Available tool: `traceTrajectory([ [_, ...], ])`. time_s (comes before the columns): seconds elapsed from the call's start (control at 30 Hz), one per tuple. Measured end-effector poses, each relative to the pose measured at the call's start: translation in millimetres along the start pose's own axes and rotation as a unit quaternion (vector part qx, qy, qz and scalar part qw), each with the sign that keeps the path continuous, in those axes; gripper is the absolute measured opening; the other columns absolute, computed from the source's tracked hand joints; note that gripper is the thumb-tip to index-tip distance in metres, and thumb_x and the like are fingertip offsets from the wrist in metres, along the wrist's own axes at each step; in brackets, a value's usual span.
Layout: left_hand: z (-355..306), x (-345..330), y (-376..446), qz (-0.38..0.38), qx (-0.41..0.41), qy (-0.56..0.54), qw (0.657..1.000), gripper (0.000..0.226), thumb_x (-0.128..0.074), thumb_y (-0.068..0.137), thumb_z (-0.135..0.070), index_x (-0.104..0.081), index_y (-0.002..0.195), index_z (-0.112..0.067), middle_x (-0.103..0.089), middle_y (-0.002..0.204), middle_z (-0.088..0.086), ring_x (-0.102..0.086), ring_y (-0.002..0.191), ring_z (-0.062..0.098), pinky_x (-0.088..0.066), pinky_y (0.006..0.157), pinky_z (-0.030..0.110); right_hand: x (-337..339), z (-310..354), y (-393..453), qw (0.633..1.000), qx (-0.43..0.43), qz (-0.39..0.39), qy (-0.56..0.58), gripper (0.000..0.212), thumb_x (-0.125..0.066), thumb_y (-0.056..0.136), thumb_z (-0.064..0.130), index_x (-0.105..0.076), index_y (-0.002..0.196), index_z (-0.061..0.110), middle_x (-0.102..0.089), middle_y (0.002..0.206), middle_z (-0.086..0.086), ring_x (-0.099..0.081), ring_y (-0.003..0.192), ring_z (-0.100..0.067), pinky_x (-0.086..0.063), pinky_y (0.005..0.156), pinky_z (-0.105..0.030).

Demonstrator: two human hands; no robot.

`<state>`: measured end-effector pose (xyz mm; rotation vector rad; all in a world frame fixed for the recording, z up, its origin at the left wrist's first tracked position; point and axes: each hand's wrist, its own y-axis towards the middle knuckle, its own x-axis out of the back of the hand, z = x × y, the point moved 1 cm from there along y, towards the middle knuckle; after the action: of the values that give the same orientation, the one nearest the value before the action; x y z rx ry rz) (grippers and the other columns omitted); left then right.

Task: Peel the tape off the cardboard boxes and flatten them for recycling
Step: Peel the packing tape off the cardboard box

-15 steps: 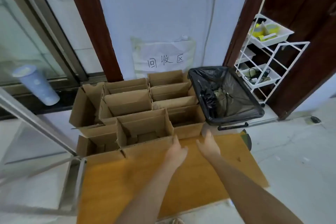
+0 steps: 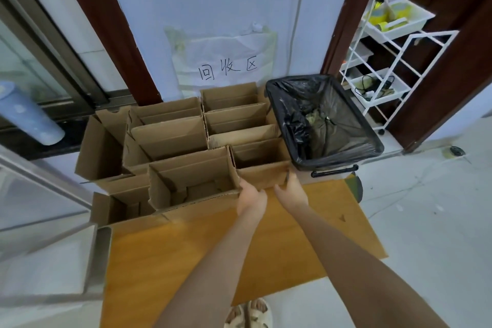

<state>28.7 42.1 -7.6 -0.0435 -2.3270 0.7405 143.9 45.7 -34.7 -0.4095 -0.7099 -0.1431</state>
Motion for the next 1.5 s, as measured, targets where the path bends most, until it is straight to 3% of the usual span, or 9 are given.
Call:
traceTrajectory([
  [0.33,6.8,-8.6,0.3,-0.039,-0.020,-0.028,0.999,0.075,-0.047,0.098,-0.019,0.004,0.152,-0.014,-0.063,0.116,0.010,-0.064,0.095,0.028,-0.054,0.081,0.039,-6.4,-12.0,5.5,0.994,-0.003,-0.045,0.102,0.063,-0.057,0.092,0.018,-0.028,0.148,0.013,-0.041,0.143,-0.010,-0.044,0.127,-0.026,-0.041,0.098,-0.036],
  [0.57,20.1,-11.5,-11.8,-0.051,-0.064,-0.006,0.997,0.073,-0.048,0.098,-0.017,0.001,0.152,-0.011,-0.058,0.089,-0.001,-0.055,0.074,0.013,-0.041,0.058,0.021,-9.2,-20.4,-7.7,0.986,0.010,-0.095,0.140,0.054,-0.058,0.090,0.013,-0.037,0.141,0.013,-0.047,0.134,-0.005,-0.046,0.107,-0.009,-0.037,0.086,-0.024],
  [0.7,26.8,-14.5,-16.1,-0.045,-0.071,-0.011,0.996,0.071,-0.049,0.098,-0.017,-0.003,0.152,-0.010,-0.054,0.081,-0.005,-0.053,0.072,0.009,-0.038,0.056,0.018,-7.9,-27.7,-15.3,0.984,0.011,-0.111,0.142,0.048,-0.060,0.090,0.011,-0.042,0.135,0.011,-0.050,0.129,-0.004,-0.045,0.102,-0.006,-0.037,0.083,-0.023],
  [0.83,39.4,-15.0,-21.2,-0.067,-0.092,-0.004,0.994,0.054,-0.050,0.097,-0.018,-0.025,0.144,-0.010,-0.054,0.078,-0.006,-0.056,0.071,0.010,-0.038,0.053,0.016,-7.7,-37.3,-22.6,0.979,-0.003,-0.119,0.164,0.045,-0.061,0.089,0.011,-0.043,0.130,0.012,-0.051,0.124,-0.003,-0.049,0.109,-0.013,-0.042,0.089,-0.029],
  [0.9,48.1,-13.3,-20.3,-0.083,-0.102,0.033,0.991,0.043,-0.051,0.097,-0.021,-0.035,0.135,-0.012,-0.059,0.086,-0.002,-0.059,0.075,0.012,-0.044,0.057,0.018,-6.7,-41.5,-25.7,0.977,-0.012,-0.114,0.179,0.044,-0.061,0.088,0.010,-0.043,0.129,0.011,-0.050,0.122,-0.002,-0.046,0.110,-0.012,-0.043,0.095,-0.032],
  [0.97,55.4,-10.9,-16.7,-0.104,-0.124,0.071,0.984,0.038,-0.053,0.096,-0.025,-0.042,0.130,-0.014,-0.062,0.094,0.001,-0.061,0.086,0.016,-0.052,0.075,0.029,-4.9,-44.3,-27.8,0.975,-0.019,-0.101,0.195,0.044,-0.060,0.088,0.008,-0.042,0.128,0.009,-0.049,0.120,-0.001,-0.044,0.108,-0.011,-0.043,0.096,-0.034],
  [1.07,61.6,-5.2,-10.7,-0.131,-0.168,0.123,0.969,0.030,-0.055,0.094,-0.029,-0.053,0.120,-0.015,-0.063,0.103,0.003,-0.055,0.104,0.021,-0.045,0.094,0.035,-2.4,-45.9,-29.5,0.972,-0.027,-0.092,0.215,0.042,-0.059,0.089,0.006,-0.040,0.126,0.007,-0.048,0.117,-0.002,-0.046,0.106,-0.014,-0.043,0.091,-0.030],
  [1.4,69.3,10.1,2.5,-0.107,-0.242,0.075,0.962,0.016,-0.067,0.082,-0.025,-0.053,0.088,-0.018,-0.053,0.092,-0.007,-0.053,0.099,0.016,-0.034,0.088,0.025,-2.7,-50.7,-29.7,0.979,0.005,-0.100,0.176,0.062,-0.063,0.088,0.013,-0.036,0.142,0.004,-0.041,0.115,-0.001,-0.048,0.109,-0.018,-0.042,0.093,-0.030],
  [1.5,81.1,11.7,9.9,-0.117,-0.247,0.019,0.962,0.029,-0.073,0.079,-0.027,-0.060,0.104,-0.020,-0.063,0.106,-0.005,-0.054,0.110,0.016,-0.027,0.093,0.021,-1.3,-52.4,-25.2,0.980,0.012,-0.093,0.174,0.058,-0.066,0.086,0.017,-0.041,0.137,0.007,-0.040,0.115,-0.002,-0.046,0.109,-0.017,-0.043,0.096,-0.033],
])
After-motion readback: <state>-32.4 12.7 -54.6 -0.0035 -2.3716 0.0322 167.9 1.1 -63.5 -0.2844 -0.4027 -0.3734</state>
